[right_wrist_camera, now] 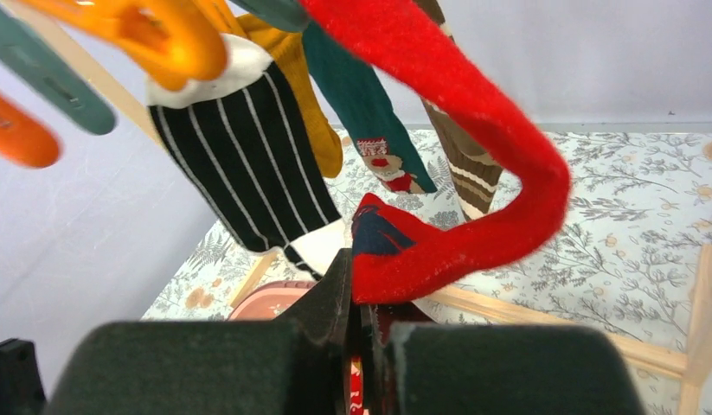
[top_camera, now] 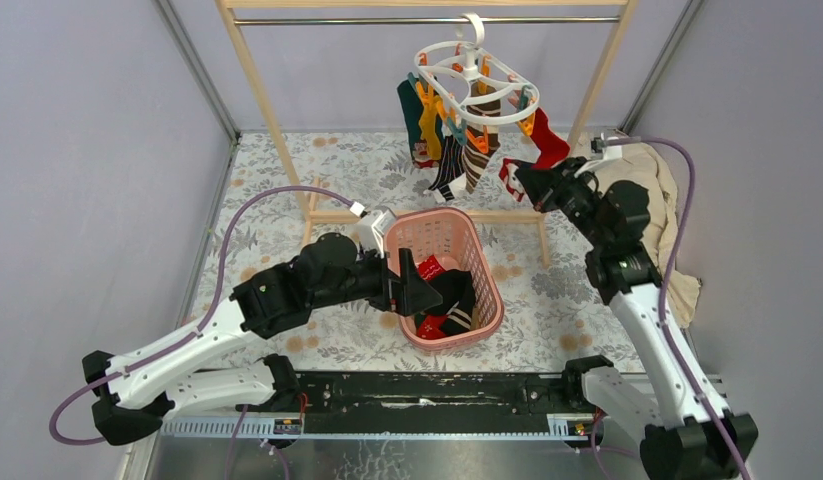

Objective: Remove the socks clipped to the hanger
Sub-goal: Remove the sock from the hanger.

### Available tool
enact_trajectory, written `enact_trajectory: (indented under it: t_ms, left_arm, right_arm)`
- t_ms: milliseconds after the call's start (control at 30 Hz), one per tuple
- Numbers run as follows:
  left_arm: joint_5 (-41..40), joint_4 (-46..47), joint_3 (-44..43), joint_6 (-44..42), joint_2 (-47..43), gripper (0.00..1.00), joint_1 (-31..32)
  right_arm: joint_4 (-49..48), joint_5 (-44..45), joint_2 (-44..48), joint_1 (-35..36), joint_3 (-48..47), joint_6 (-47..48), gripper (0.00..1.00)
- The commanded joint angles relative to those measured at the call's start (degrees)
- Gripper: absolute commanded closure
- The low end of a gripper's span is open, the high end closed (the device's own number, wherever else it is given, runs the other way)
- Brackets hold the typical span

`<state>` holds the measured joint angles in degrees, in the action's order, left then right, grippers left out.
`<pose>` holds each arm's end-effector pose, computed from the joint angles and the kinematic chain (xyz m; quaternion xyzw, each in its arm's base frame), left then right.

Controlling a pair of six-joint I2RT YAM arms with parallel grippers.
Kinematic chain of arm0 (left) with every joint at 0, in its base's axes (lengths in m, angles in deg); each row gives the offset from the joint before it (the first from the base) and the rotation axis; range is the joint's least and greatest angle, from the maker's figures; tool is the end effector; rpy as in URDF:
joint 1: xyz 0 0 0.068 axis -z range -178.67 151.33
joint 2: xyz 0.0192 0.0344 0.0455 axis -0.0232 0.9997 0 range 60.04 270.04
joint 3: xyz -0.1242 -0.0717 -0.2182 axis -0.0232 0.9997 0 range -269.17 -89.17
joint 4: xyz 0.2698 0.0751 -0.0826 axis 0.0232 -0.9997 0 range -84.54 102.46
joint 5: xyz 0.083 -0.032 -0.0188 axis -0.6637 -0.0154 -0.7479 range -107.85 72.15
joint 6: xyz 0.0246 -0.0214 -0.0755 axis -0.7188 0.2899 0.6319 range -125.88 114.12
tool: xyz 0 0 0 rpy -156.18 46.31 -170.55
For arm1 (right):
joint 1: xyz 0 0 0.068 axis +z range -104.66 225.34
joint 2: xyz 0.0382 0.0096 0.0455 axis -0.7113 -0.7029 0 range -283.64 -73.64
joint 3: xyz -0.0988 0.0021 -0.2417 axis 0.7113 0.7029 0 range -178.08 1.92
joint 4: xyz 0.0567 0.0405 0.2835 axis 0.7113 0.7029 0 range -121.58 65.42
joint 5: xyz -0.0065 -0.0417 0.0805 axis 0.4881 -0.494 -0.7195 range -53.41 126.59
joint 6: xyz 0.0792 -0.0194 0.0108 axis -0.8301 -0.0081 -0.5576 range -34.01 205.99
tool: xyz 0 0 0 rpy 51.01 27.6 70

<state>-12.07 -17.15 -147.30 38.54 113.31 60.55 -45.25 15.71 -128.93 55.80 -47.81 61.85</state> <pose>0.1333 -0.2378 0.3379 0.1352 0.8307 -0.4494 0.2995 0.2882 0.0792 0.3733 -0.0592 0.6562 0.3343 0.6740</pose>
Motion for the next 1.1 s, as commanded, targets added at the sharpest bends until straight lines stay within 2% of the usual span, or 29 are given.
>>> enact_trajectory:
  t_ms: [0, 167, 400, 600, 767, 1067]
  left_arm:
    - [2.84, 8.15, -0.16, 0.44, 0.90, 0.01, 0.38]
    - [4.87, 14.44, -0.66, 0.42, 3.81, 0.01, 0.37]
    - [5.70, 22.59, 1.45, 0.97, 6.50, 0.01, 0.37]
    - [3.76, 31.29, 8.47, 2.19, 3.37, 0.01, 0.35]
    - [0.98, 37.43, 13.41, 2.06, 0.82, 0.01, 0.37]
    - [-3.29, 46.23, 13.49, -1.45, 4.75, 0.01, 0.21]
  right_arm:
    - [11.19, 3.07, 6.86, 0.31, -3.44, 2.83, 0.99]
    - [20.22, 3.24, 14.57, 0.31, -4.18, 3.26, 0.99]
    - [24.24, -4.87, 19.84, 0.23, -2.44, -2.23, 0.99]
    - [19.71, -15.11, 19.82, 0.26, 0.41, -10.75, 1.00]
    - [17.48, -20.17, 18.04, 0.26, 0.43, -13.82, 1.00]
    - [6.55, -28.54, 11.28, 0.53, 0.93, -24.00, 1.00]
